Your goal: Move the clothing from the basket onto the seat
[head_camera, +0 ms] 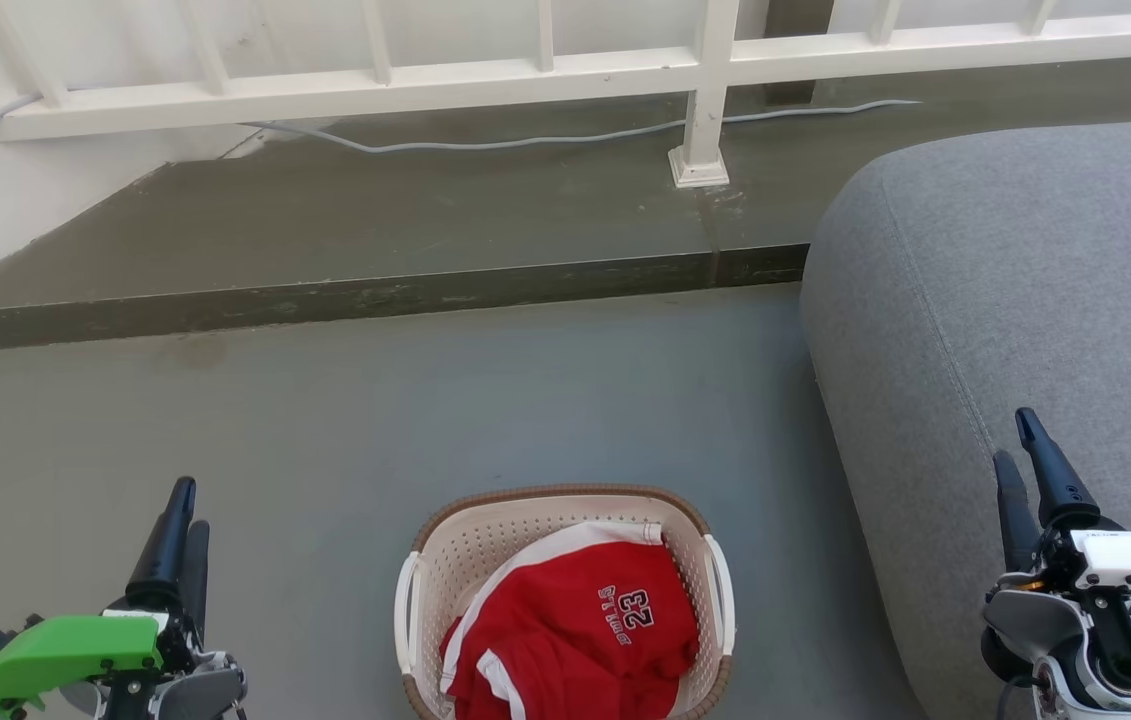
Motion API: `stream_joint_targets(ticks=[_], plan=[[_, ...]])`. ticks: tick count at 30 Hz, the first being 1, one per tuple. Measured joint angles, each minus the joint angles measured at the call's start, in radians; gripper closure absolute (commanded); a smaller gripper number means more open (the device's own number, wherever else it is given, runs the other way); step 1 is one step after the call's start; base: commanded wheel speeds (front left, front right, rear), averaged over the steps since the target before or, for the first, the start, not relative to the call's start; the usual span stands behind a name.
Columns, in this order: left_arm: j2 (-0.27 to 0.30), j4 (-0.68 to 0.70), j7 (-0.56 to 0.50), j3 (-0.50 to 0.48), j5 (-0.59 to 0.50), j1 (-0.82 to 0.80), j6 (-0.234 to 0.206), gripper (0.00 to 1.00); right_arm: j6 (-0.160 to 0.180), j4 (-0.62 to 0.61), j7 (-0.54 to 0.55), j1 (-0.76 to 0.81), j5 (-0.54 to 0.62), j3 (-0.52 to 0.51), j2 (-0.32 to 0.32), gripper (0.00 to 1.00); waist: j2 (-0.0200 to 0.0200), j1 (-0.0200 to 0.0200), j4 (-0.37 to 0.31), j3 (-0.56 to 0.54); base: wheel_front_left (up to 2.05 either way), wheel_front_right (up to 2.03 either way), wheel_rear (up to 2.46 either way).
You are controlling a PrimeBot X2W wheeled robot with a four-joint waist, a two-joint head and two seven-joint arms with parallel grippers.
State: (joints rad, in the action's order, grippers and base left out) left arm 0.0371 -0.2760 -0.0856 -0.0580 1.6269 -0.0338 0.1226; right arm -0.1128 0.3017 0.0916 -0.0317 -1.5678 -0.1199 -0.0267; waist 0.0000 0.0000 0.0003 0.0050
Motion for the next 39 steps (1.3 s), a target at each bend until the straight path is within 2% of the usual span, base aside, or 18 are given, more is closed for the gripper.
stream_joint_targets(ticks=[5, 17, 39], plan=[[0.015, 0.029, 0.027, 0.019, -0.055, -0.003, 0.0, 0.0, 0.0, -0.004, -0.031, -0.003, 0.061, 0.023, -0.013, 0.0, 0.0, 0.0, 0.001, 0.001, 0.0, 0.0, 0.0], [0.078, 0.058, 0.087, 0.061, -0.27, -0.009, 0.0, 0.0, 0.002, -0.01, -0.077, -0.047, 0.277, 0.088, -0.071, 0.0, 0.0, 0.0, 0.002, 0.002, 0.0, 0.0, 0.0], [0.116, 0.103, 0.159, 0.146, -0.637, -0.029, -0.063, 0.0, 0.072, -0.032, -0.154, -0.09, 0.669, 0.22, -0.116, 0.0, 0.0, 0.0, 0.004, -0.005, 0.0, 0.0, 0.0]])
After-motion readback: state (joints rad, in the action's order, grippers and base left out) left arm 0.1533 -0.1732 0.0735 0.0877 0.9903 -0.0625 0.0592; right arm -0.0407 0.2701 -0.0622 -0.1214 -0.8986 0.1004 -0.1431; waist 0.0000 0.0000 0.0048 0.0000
